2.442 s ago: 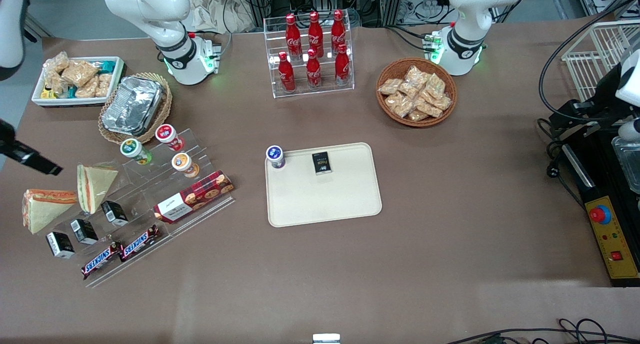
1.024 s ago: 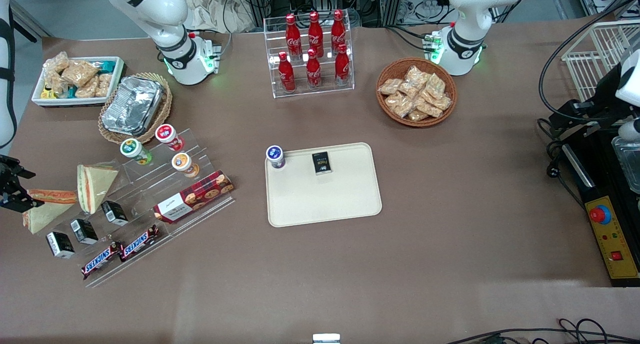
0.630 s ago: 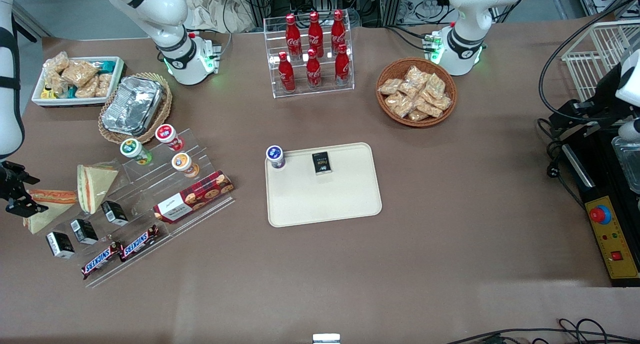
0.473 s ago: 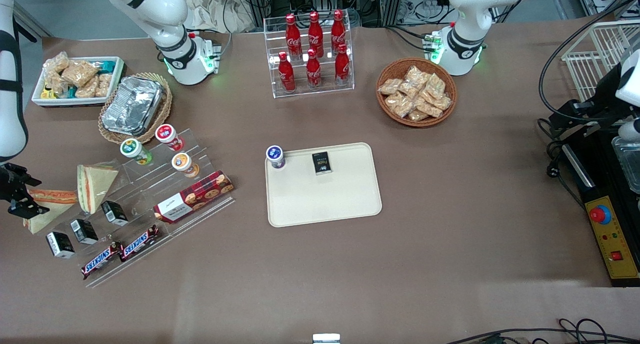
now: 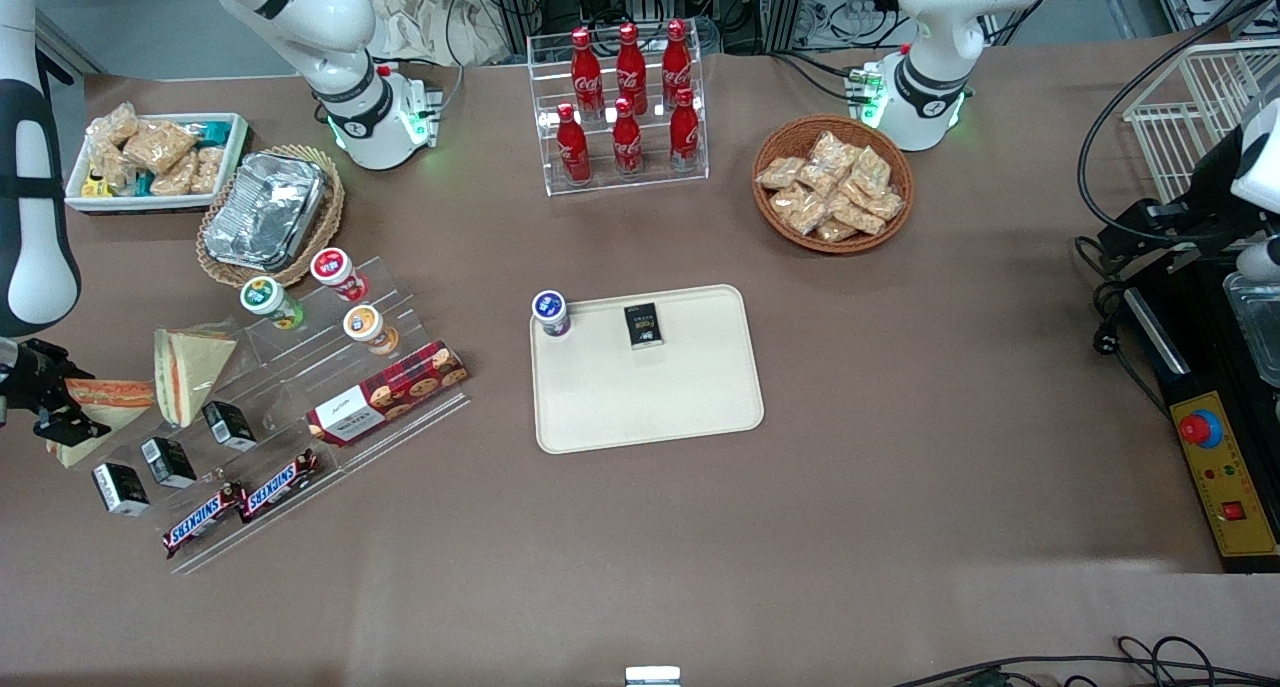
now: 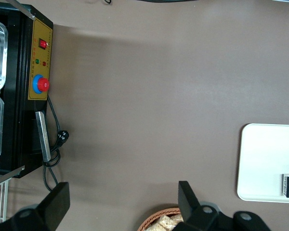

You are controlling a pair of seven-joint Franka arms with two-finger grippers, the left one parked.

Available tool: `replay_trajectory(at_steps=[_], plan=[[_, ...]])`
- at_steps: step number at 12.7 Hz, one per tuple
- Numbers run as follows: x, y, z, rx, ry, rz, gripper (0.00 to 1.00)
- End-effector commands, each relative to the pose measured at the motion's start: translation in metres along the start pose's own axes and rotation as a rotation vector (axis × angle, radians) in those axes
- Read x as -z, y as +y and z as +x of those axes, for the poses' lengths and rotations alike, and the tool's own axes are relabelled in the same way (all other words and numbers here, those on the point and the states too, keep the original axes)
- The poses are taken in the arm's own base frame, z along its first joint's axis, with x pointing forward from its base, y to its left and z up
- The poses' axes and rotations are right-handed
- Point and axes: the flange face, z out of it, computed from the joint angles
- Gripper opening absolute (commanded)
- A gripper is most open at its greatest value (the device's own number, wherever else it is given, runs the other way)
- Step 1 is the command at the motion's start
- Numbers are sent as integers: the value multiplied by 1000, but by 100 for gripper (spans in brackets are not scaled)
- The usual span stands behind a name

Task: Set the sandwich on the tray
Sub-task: 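Close the right gripper on the upright wrapped triangular sandwich and lift it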

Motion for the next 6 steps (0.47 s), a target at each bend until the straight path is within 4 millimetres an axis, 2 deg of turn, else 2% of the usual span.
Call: replay_trajectory(at_steps=[1,4,5,6], plan=[[-10,11,6,37,6,14,84],[-4,16,10,52,13,17,62],[-2,16,10,52,14,18,51],[-2,15,9,53,13,17,48]])
